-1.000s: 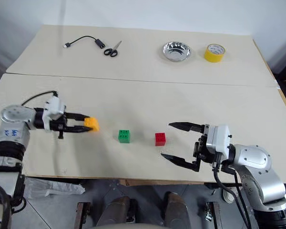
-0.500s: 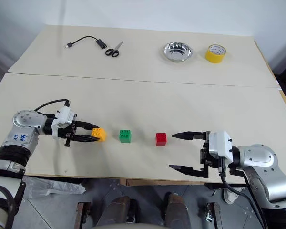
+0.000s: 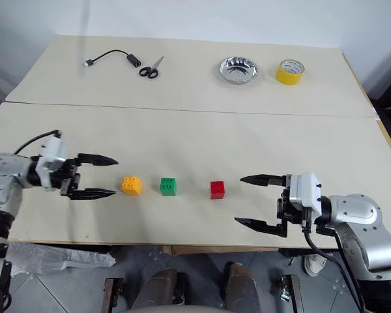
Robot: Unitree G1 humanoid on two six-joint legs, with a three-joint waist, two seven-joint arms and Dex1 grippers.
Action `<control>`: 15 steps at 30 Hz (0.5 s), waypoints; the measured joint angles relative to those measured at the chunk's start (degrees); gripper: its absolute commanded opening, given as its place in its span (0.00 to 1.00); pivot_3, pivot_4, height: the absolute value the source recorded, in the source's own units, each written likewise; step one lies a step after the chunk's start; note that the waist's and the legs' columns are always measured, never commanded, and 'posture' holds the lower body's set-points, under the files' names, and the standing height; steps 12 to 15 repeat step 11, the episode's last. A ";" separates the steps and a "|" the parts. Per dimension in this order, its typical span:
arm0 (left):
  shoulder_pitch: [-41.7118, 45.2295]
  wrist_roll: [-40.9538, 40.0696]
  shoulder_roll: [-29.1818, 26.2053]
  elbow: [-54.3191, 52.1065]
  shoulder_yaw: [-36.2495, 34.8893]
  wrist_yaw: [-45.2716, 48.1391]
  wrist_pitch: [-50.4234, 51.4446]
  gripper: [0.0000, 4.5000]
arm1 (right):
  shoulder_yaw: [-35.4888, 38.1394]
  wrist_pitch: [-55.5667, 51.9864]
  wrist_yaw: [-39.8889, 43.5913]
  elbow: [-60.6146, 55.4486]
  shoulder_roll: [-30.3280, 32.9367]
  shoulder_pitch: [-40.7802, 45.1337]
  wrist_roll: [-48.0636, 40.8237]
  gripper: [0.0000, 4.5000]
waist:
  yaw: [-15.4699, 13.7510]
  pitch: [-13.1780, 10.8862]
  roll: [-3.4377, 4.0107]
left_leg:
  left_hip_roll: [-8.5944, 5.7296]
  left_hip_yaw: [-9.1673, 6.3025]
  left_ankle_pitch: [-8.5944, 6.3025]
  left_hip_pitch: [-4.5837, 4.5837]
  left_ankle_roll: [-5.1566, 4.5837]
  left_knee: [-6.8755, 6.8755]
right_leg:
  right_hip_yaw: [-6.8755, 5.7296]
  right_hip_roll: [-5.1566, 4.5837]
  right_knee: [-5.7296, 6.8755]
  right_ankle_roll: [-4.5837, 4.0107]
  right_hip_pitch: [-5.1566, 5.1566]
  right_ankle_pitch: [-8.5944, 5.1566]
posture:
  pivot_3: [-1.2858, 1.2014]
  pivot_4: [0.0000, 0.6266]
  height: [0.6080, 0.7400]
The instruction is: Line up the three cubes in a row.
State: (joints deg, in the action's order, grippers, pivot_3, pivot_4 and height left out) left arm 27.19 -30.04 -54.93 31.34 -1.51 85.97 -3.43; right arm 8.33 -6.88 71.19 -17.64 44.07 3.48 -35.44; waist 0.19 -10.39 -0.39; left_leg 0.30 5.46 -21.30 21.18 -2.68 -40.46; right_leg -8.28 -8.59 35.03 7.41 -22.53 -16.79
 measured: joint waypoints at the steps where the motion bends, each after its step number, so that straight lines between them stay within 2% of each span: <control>1: -2.55 0.00 -1.56 -0.74 -1.59 0.01 0.64 1.00 | 0.22 -1.04 0.95 0.33 1.56 0.39 -0.21 1.00 | -0.01 -0.01 0.01 | 0.00 0.00 0.00 0.00 0.00 0.00 | 0.02 -0.01 -0.01 0.00 -0.01 0.00 | 0.52 0.24 1.00; 5: -7.93 0.73 -4.95 -3.15 -6.29 -0.03 0.61 1.00 | 1.58 -2.33 3.99 4.34 5.23 4.02 -0.39 1.00 | -0.42 -0.02 0.02 | -0.02 -0.05 -0.01 0.00 -0.01 -0.03 | 0.00 -0.05 -0.02 -0.01 0.04 0.00 | 0.52 0.24 1.00; 15: -8.93 1.45 -3.36 -6.89 -8.39 -1.40 1.12 1.00 | 0.67 -2.02 5.80 5.92 4.77 7.04 0.09 1.00 | -1.06 -0.04 0.06 | -0.04 -0.03 -0.02 0.02 0.00 -0.03 | 0.01 -0.06 -0.01 -0.01 0.02 0.00 | 0.52 0.24 1.00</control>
